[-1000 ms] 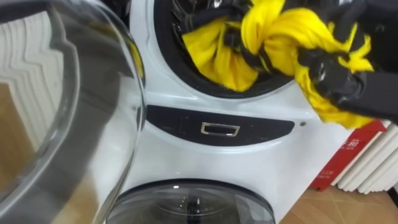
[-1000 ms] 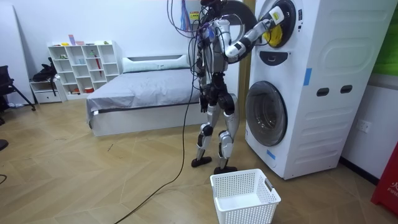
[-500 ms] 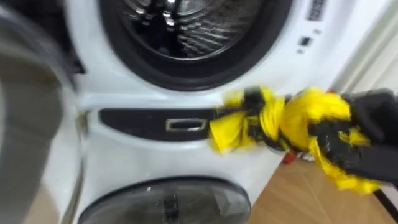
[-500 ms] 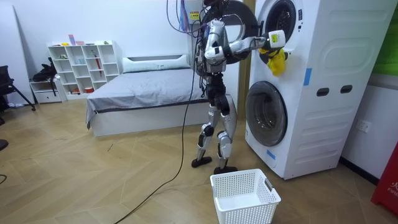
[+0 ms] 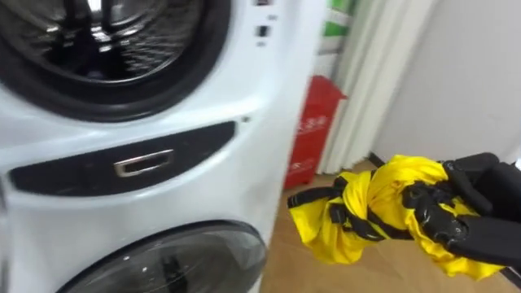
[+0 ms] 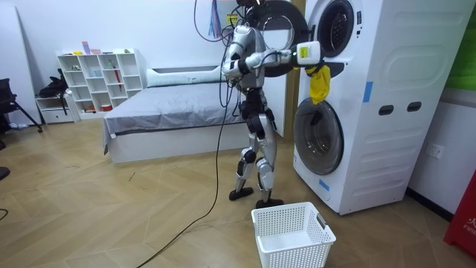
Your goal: Pick clothes from washing machine
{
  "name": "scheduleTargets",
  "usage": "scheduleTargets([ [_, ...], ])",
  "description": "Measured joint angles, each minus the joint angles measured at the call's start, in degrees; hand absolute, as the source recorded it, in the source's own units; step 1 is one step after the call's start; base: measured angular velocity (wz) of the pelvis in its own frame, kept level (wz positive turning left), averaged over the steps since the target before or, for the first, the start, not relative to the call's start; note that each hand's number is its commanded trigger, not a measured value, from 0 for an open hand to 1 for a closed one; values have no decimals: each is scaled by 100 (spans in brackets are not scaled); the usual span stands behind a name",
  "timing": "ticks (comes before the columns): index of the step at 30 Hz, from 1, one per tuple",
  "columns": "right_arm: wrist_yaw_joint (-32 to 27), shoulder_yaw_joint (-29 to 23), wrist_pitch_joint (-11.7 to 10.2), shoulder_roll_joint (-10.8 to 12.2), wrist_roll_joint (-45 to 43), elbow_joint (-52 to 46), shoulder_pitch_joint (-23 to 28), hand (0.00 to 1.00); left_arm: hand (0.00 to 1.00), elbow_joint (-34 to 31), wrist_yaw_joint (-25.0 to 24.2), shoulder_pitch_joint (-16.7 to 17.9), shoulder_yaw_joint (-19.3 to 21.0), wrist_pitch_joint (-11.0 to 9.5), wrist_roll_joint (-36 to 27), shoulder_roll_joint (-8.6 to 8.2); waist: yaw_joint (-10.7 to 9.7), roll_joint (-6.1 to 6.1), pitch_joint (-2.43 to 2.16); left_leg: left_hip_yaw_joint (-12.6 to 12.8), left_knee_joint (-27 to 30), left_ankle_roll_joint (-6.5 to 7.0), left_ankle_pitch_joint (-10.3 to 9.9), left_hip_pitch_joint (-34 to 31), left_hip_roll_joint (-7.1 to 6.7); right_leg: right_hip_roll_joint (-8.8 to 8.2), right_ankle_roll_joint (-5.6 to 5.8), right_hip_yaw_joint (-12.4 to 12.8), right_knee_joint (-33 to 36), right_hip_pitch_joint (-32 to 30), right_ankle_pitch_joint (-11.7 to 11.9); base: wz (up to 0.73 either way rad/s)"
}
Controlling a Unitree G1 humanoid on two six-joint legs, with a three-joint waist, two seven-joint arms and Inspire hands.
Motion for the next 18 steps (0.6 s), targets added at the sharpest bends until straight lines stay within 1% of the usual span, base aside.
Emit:
scheduleTargets([
  [2, -9, 147, -11, 33, -98, 404, -5, 100, 0, 0, -31, -35, -107, 32, -94, 1, -130, 16, -9, 30, 6, -1, 1, -1, -2, 2, 4, 6, 0, -15, 3, -12],
  [3, -22, 250, -15, 41, -151, 797, -5, 100, 0, 3, -33, -90, -202, 47, -109, 4, -152, 51, -9, 41, 11, -1, 1, -5, -7, 14, 8, 45, 1, -22, 5, -4],
  [5, -154, 415, -5, 67, -393, 1391, 5, 100, 0, 33, -38, -189, -338, 51, -119, -5, -148, 71, -19, 68, 11, 1, 1, -28, -19, 45, 19, 158, 10, -52, 17, -8],
  [7, -318, 543, -5, 78, -850, 2061, -2, 100, 0, 26, -56, -241, -493, 55, -233, -48, -121, 202, -34, 62, 13, 20, 2, -152, -55, 41, 35, 215, 17, -172, 30, -7],
  [8, -381, 575, -9, 84, -946, 2243, -12, 100, 0, 19, -56, -248, -502, 56, -233, -59, -124, 233, -46, 60, 12, 30, 7, -201, -67, 34, 47, 228, 13, -221, 38, 0],
  [9, -519, 631, -23, 119, -1045, 2643, -37, 100, 0, 11, -55, -260, -550, 56, -243, -66, -122, 292, -43, 56, 10, 54, 22, -266, -85, 15, 66, 239, 12, -274, 61, 0],
  [10, -688, 667, -18, 205, -1176, 3010, -73, 100, 0, 16, -54, -251, -617, 58, -252, -65, -119, 340, -28, 62, 5, 61, 26, -296, -104, 17, 73, 276, 21, -311, 71, -3],
  [11, -775, 690, -18, 244, -1232, 3157, -81, 100, 0, 31, -54, -244, -639, 59, -268, -68, -119, 369, -28, 65, 5, 63, 26, -316, -112, 18, 66, 289, 26, -337, 77, -9],
  [12, -952, 799, -27, 292, -1265, 3484, -122, 100, 0, 88, -52, -249, -682, 58, -281, -67, -108, 412, -17, 64, 8, 69, 28, -355, -120, 12, 56, 296, 26, -366, 90, -6],
  [13, -1153, 952, -24, 310, -1261, 3715, -144, 100, 0, 104, -47, -252, -728, 52, -359, -63, -106, 435, -20, 72, 12, 84, 35, -415, -128, -6, 60, 288, 45, -436, 94, 0],
  [14, -1247, 1021, -24, 325, -1261, 3781, -149, 100, 0, 98, -47, -259, -740, 49, -389, -65, -104, 452, -13, 70, 15, 95, 42, -452, -138, -15, 60, 289, 58, -473, 94, 0],
  [16, -1515, 1117, -120, 450, -1247, 4064, -270, 100, 0, 46, -44, -274, -748, 48, -488, -65, -114, 495, -15, 62, 54, 120, 48, -612, -171, -44, 62, 298, 100, -642, 100, 0],
  [17, -1717, 1176, -206, 528, -1232, 4359, -436, 100, 0, 9, -41, -284, -788, 41, -624, -68, -108, 550, -14, 49, 117, 146, 34, -736, -178, -59, 51, 311, 92, -737, 132, 4],
  [18, -1964, 1235, -246, 562, -1231, 4613, -618, 100, 0, -10, -39, -302, -901, 32, -800, -84, -117, 663, -33, 31, 189, 179, 14, -886, -182, -88, 28, 304, 97, -850, 152, 6],
])
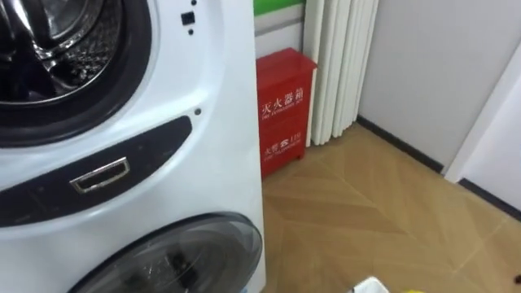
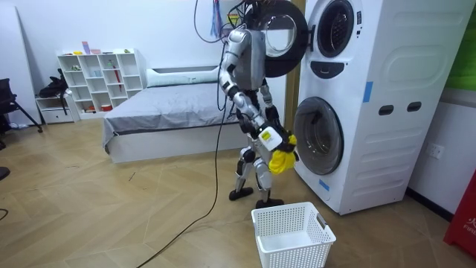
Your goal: Pick clothes from washing machine
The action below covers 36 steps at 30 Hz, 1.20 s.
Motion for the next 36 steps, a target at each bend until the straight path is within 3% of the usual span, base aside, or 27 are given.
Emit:
scheduleTargets([
  [3, -515, 74, -68, 52, -5, 664, -565, 100, 0, 9, 0, -97, -58, -7, -214, -71, 3, 223, 26, -64, 78, 35, -11, -251, -49, -58, -35, -18, 36, -232, 28, 3],
  [6, -925, 291, -245, 102, 7, 1040, -937, 100, 0, -2, 2, -204, -98, -98, -249, -35, -7, 262, 49, -199, 75, 105, 31, -464, -123, -135, 16, -110, 114, -434, 42, 18],
  [10, -1387, 433, -551, 130, 113, 1554, -1346, 100, 0, -80, 3, -317, -271, -161, -433, -43, 2, 357, 13, -429, 106, 165, 97, -797, -183, -269, 12, -315, 120, -695, 47, 28],
  [12, -1549, 433, -673, 128, 269, 1925, -1560, 100, 0, -74, 5, -370, -271, -228, -434, -45, 13, 364, 52, -500, 95, 185, 142, -902, -213, -318, 10, -371, 124, -782, 53, 26],
  [13, -1654, 435, -710, 129, 338, 2075, -1633, 100, 0, -73, 5, -369, -271, -243, -436, -50, 48, 381, 47, -517, 98, 189, 153, -966, -218, -328, 9, -383, 126, -836, 60, 16],
  [22, -2259, 466, -1054, 128, 984, 2497, -1744, 100, 0, 42, 5, -339, -466, -349, -819, -92, 179, 417, 60, -828, -1, 206, 308, -1326, -331, -430, -93, -571, 197, -1201, 31, 10],
  [30, -2576, 507, -1140, 204, 1009, 2535, -1751, 100, 0, -2, 18, -349, -771, -351, -1108, -115, 184, 457, 54, -1027, -9, 209, 370, -1497, -395, -488, -123, -707, 209, -1329, 22, 11],
  [31, -2626, 535, -1160, 208, 1013, 2542, -1751, 81, 0, -41, 47, -350, -834, -353, -1113, -114, 189, 458, 54, -1064, -8, 218, 377, -1531, -412, -492, -125, -707, 210, -1357, 23, 4],
  [32, -2656, 558, -1166, 208, 1021, 2542, -1751, 37, 0, -66, 63, -350, -851, -354, -1114, -114, 188, 458, 54, -1071, -7, 221, 380, -1550, -416, -497, -127, -709, 212, -1372, 23, 4],
  [33, -2717, 615, -1174, 208, 1041, 2549, -1750, 0, 0, -95, 120, -351, -909, -361, -1116, -114, 183, 456, 55, -1080, -5, 224, 385, -1577, -419, -506, -128, -712, 211, -1393, 27, 4],
  [36, -2809, 674, -1174, 207, 1180, 2576, -1746, 0, 0, -106, 167, -363, -931, -419, -1117, -116, 182, 448, 61, -1097, -7, 234, 391, -1597, -410, -521, -128, -747, 212, -1410, 27, 1],
])
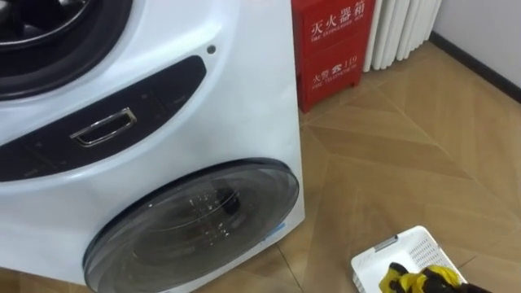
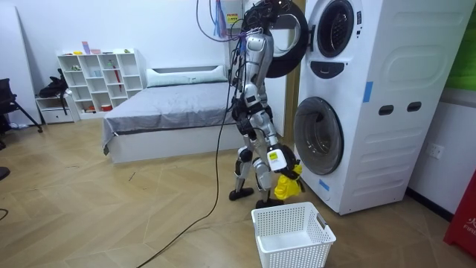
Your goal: Pick clothes from washing machine
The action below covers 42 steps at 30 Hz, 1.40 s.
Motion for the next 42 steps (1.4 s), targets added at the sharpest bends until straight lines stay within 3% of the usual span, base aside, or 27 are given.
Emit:
scheduleTargets([
  [21, -174, -14, -170, -17, 148, 2, 21, 0, 0, 26, 58, 17, 3, -69, -2, 1, -37, -22, 13, -58, 0, 5, 32, -28, 16, -53, -23, -115, 24, -19, -12, 2],
  [32, -28, 9, -171, -20, 32, -65, 249, 0, 0, -85, -21, 367, 138, -85, 23, 67, 2, -80, 23, -387, 0, -40, 41, 103, 36, -106, -96, -407, 100, 171, -192, 15],
  [39, 245, 333, -171, -12, 88, -14, 362, 0, 0, -144, -61, 527, 138, -191, 76, 80, 183, -207, 83, -534, -110, -129, 21, 563, 111, -68, -130, -591, 70, 639, -311, 9],
  [42, 583, 391, -162, 4, 63, 317, 530, 0, 0, -455, -63, 826, 214, -191, 206, 65, 195, -263, 82, -813, -268, -177, 44, 869, 120, -92, -149, -834, 67, 951, -445, 34],
])
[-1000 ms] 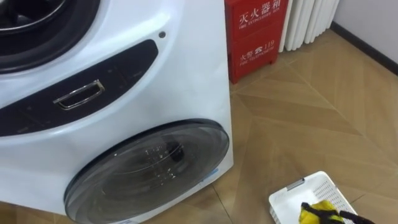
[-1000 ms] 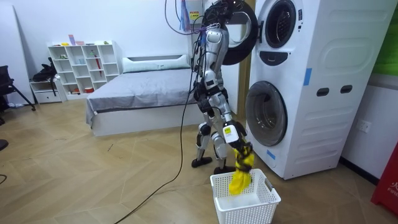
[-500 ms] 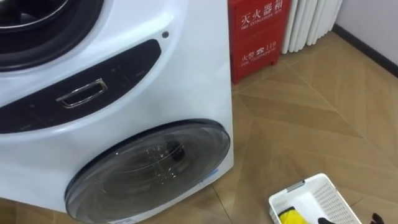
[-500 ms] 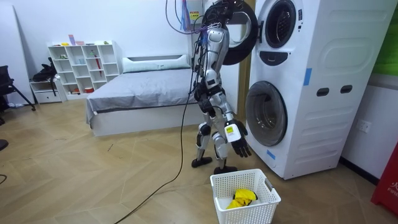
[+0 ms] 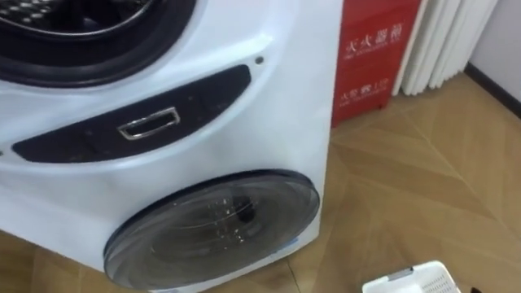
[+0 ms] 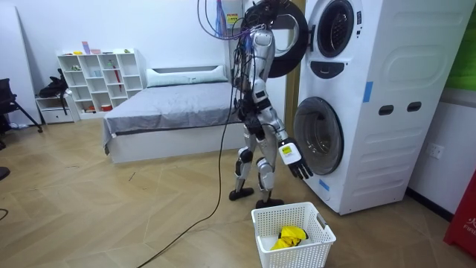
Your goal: Pick clothes from washing machine
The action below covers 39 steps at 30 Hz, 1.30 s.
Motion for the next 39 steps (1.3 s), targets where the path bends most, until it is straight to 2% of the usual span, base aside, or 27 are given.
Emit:
scheduleTargets([
  [1, 130, -2, 30, 0, 6, 255, 75, 0, 0, 25, -1, 17, 68, 0, 48, -27, 67, -31, -26, -116, -57, -63, 38, 99, 7, -9, -19, -86, 10, 104, -58, 42],
  [3, 285, 13, 71, 29, 10, 632, 168, 0, 0, 195, -1, -41, 206, 3, 171, -56, 175, -87, -50, -253, -142, -94, 59, 271, 24, -18, -45, -207, 29, 272, -149, 37],
  [6, 534, 14, 113, 160, 50, 1184, 335, 0, 0, 287, 0, 10, 496, 3, 366, -123, 388, -233, -24, -410, -172, -141, 35, 553, 103, 2, -73, -389, 15, 593, -285, 30],
  [7, 613, 14, 204, 225, 37, 1206, 436, 0, 0, 277, 8, 66, 590, 4, 402, -170, 426, -279, -23, -472, -194, -151, 27, 650, 127, 2, -71, -463, 8, 708, -338, 30],
  [10, 767, 15, 271, 433, 38, 1220, 694, 0, 0, 276, 56, 214, 693, 5, 481, -294, 447, -373, -43, -687, -228, -165, 9, 829, 152, -12, -98, -608, -9, 948, -417, 36],
  [13, 816, 12, 296, 580, 56, 1318, 818, 0, 0, 292, 143, 242, 780, 5, 486, -440, 571, -408, -54, -812, -227, -156, -17, 930, 185, -12, -86, -742, -178, 1179, -413, 26],
  [16, 889, 17, 388, 661, -60, 1402, 806, 0, 0, 291, 167, 249, 816, 6, 565, -473, 597, -431, -56, -981, -228, -148, -31, 999, 183, -29, -56, -827, -202, 1310, -449, 26],
  [19, 926, 110, 444, 683, -174, 1406, 780, 0, 0, 291, 186, 248, 818, 6, 608, -473, 702, -471, -34, -1014, -238, -133, -40, 1061, 183, -32, -45, -849, -203, 1375, -478, 6],
  [25, 932, 116, 447, 689, -198, 1408, 726, 0, 0, 293, 187, 251, 999, 6, 761, -482, 783, -524, -8, -1098, -247, -129, -50, 1130, 191, -47, -27, -952, -280, 1503, -506, 9],
  [29, 928, 127, 450, 700, -193, 1408, 722, 0, 0, 291, 187, 244, 1010, 17, 762, -483, 818, -531, -10, -1174, -261, -129, -52, 1163, 191, -50, -23, -992, -283, 1555, -514, 9],
  [32, 912, 126, 508, 722, -191, 1407, 709, 0, 0, 289, 187, 247, 1050, 23, 767, -484, 873, -542, -30, -1200, -260, -129, -52, 1199, 197, -51, -27, -1013, -278, 1599, -533, 5],
  [33, 911, 129, 527, 726, -190, 1408, 705, 0, 0, 290, 187, 248, 1085, 25, 768, -486, 884, -571, -19, -1201, -260, -130, -52, 1227, 202, -49, -28, -1016, -280, 1630, -540, 0],
  [37, 918, 139, 527, 770, -190, 1407, 693, 0, 0, 298, 186, 258, 1152, 48, 766, -484, 885, -600, -36, -1215, -267, -139, -58, 1290, 206, -46, -23, -1026, -279, 1698, -567, 1],
  [39, 927, 139, 532, 776, -189, 1413, 697, 0, 0, 319, 182, 265, 1202, 55, 767, -491, 905, -604, -29, -1214, -289, -140, -59, 1355, 213, -39, -23, -1026, -288, 1758, -568, 0],
])
